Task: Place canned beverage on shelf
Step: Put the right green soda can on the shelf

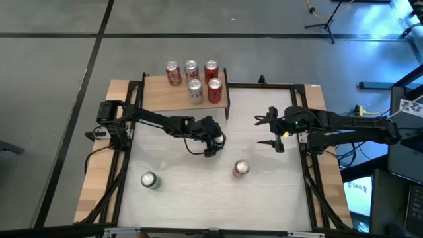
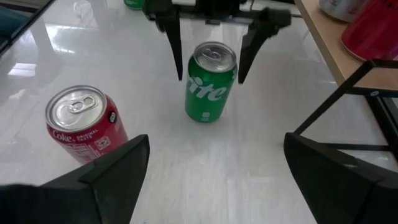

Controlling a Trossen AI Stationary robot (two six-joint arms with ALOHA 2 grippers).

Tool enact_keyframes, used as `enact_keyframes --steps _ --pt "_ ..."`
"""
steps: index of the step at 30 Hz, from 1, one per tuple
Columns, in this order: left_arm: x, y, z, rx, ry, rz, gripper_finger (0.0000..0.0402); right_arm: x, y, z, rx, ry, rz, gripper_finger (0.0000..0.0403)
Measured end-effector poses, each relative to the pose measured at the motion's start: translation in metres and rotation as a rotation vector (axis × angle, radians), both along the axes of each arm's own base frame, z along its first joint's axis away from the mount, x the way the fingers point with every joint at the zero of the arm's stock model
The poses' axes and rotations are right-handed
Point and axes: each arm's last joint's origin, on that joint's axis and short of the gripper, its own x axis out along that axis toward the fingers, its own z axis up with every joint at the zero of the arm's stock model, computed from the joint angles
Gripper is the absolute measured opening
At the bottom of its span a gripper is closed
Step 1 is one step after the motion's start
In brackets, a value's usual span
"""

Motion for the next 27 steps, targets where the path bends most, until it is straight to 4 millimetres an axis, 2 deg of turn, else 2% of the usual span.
enact_keyframes --steps 5,27 --pt "0.003 0.0 -0.009 0.0 0.012 0.0 0.0396 0.0 0.0 0.0 0.0 0.0 0.0 0.0365" --pt "0.004 -0.011 -0.009 0.047 0.012 0.015 0.0395 0.0 0.0 0.0 0.0 0.0 0.0 0.0365"
